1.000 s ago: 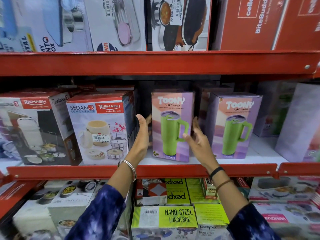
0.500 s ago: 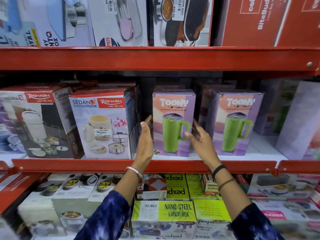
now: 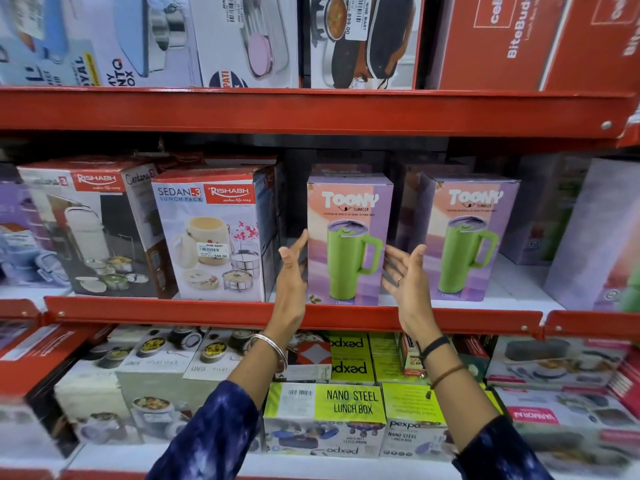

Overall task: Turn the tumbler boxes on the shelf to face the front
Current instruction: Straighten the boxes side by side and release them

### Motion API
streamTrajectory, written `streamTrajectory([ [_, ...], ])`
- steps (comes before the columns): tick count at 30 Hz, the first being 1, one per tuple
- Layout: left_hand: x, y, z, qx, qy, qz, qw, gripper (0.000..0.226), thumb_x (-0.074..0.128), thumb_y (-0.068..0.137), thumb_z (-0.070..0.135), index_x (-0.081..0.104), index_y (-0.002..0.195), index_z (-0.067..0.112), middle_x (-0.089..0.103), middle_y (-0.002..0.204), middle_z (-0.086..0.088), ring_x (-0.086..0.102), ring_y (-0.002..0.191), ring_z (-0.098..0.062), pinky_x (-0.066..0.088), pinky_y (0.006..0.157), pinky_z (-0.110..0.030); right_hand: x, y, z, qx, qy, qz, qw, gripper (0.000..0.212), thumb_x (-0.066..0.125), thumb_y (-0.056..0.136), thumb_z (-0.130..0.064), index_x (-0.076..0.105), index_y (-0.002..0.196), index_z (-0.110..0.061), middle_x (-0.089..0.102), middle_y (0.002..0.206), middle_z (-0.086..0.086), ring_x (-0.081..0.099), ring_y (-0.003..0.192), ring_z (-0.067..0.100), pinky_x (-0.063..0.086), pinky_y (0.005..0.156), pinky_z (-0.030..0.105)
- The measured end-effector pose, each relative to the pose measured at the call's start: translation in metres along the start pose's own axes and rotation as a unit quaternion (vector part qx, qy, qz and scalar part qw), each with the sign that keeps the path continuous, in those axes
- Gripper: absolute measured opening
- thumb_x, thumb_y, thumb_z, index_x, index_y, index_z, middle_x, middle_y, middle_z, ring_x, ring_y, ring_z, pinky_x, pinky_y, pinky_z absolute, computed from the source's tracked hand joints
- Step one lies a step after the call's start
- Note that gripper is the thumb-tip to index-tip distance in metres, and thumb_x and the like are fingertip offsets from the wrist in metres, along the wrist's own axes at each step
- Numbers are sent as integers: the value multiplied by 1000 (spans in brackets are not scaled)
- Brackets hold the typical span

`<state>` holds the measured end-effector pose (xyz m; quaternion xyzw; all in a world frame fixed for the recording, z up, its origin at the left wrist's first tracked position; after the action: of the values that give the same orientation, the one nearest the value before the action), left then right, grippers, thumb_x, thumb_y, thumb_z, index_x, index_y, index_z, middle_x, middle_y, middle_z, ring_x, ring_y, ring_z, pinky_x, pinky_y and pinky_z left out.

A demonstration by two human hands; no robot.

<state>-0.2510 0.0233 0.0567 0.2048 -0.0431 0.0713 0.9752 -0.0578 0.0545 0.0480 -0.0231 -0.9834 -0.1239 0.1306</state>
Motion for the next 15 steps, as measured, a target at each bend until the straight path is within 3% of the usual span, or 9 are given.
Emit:
streamTrajectory([
  [7, 1, -22, 8, -2, 11, 5, 1000, 77, 14, 58, 96, 40, 124, 65, 25, 157, 9, 22, 145, -25, 16, 115, -61, -7, -15, -2, -5, 15, -9, 1000, 90, 27, 70, -74, 56, 125, -9, 57, 133, 13, 54, 123, 23, 38, 108, 50],
  [11, 1, -29, 10, -2, 30, 12, 999, 73, 12, 63, 93, 38, 125, 64, 22, 158, 10, 20, 145, -25, 15, 116, -59, -5, -23, -4, -9, 9, -17, 1000, 108, 37, 54, -90, 56, 125, -12, 57, 134, 10, 54, 123, 21, 41, 106, 43],
  [15, 1, -34, 18, 39, 61, 71, 995, 52, 17, 88, 70, 39, 131, 49, 29, 152, 17, 24, 142, -7, 19, 118, -55, -8, -26, -9, -9, -16, -32, 999, 90, 27, 68, -79, 58, 123, -15, 57, 134, 11, 54, 122, 23, 41, 106, 45],
])
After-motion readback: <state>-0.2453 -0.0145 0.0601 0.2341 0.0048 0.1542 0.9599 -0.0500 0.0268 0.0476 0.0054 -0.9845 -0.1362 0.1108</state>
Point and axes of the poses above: each hand's wrist, its own y-axis towards the middle knuckle, its own x-axis out of the palm, z = x × y, the point moved 9 cm from there along y, towards the middle knuckle
